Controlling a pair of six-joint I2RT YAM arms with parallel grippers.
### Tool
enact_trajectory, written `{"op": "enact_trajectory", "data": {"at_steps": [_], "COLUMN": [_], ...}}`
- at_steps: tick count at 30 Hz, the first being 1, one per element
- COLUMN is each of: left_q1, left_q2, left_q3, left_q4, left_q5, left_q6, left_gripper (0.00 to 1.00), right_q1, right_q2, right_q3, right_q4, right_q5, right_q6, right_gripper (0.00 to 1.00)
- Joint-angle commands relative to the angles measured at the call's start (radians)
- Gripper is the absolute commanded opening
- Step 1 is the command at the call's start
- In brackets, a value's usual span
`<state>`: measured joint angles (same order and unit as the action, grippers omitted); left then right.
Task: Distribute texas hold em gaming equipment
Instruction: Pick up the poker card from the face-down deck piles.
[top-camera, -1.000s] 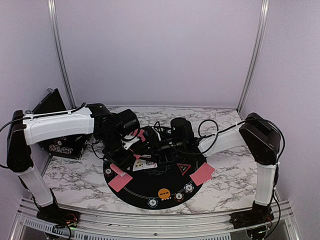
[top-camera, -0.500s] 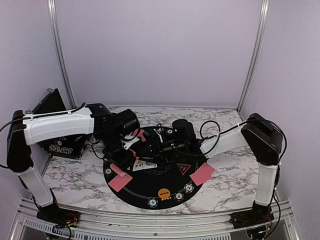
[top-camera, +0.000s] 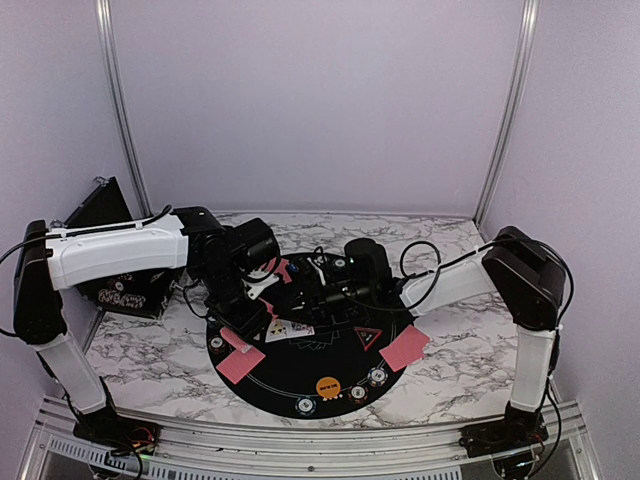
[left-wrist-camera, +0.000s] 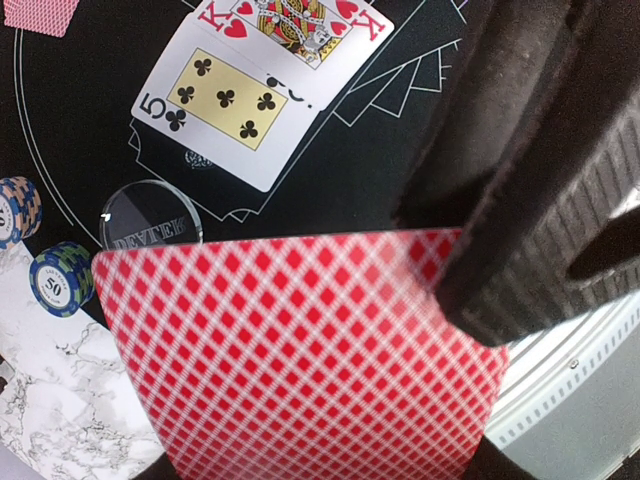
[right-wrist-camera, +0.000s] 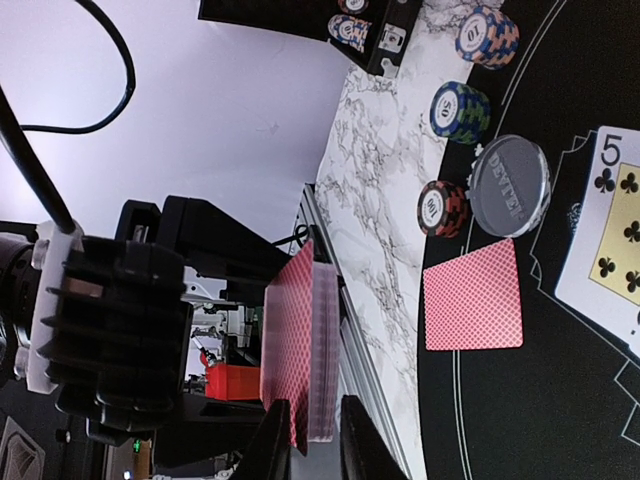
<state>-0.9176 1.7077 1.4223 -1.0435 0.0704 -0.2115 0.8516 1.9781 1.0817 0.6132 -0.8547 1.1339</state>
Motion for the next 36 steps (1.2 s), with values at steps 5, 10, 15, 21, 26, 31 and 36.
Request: {"op": "enact_trajectory", "data": {"at_steps": [5, 10, 15, 21, 26, 31, 36], "left_q1": [-0.004, -0.004, -0.006, -0.006, -0.005, -0.005, -0.004], "left_q2": [-0.016, -0.019, -0.023, -0.027, -0.03, -0.036, -0.04], "left_q3": [-0.003, -0.008, -0.012, -0.019, -0.022, -0.029, -0.036], "left_q4": [-0.007, -0.007, -0.007, -0.006, -0.004, -0.002, 0.0], "left_q5": [0.0, 0.001, -0.001, -0.001, -0.001, -0.001, -0.002], "left_q6": [0.013, 0.013, 0.011, 0.011, 0.008, 0.006, 0.005], "left_gripper": [0.58, 0.58, 0.58, 0.58, 0.58, 0.58, 0.58], "right_q1": [0.005, 0.002, -0.014, -0.044, -0.066, -0.09, -0.124], "right_q2": [-0.035, -0.043, -0.058, -0.085, -0.107, -0.126, -0.153], "right_q3": [0.004, 0.004, -0.011, -0.03, -0.046, -0.069, -0.102], "right_q4": [0.027, 0.03, 0.04, 0.04, 0.041, 0.048, 0.042], "right_q5": [-0.009, -0.008, -0.009, -0.013, -0.019, -0.028, -0.035], "right_q6": [0.005, 0.009, 0.015, 0.013, 0.008, 0.007, -0.014], "right_gripper": [0.06, 0.0, 0.0, 0.0, 0.0, 0.0, 0.0]}}
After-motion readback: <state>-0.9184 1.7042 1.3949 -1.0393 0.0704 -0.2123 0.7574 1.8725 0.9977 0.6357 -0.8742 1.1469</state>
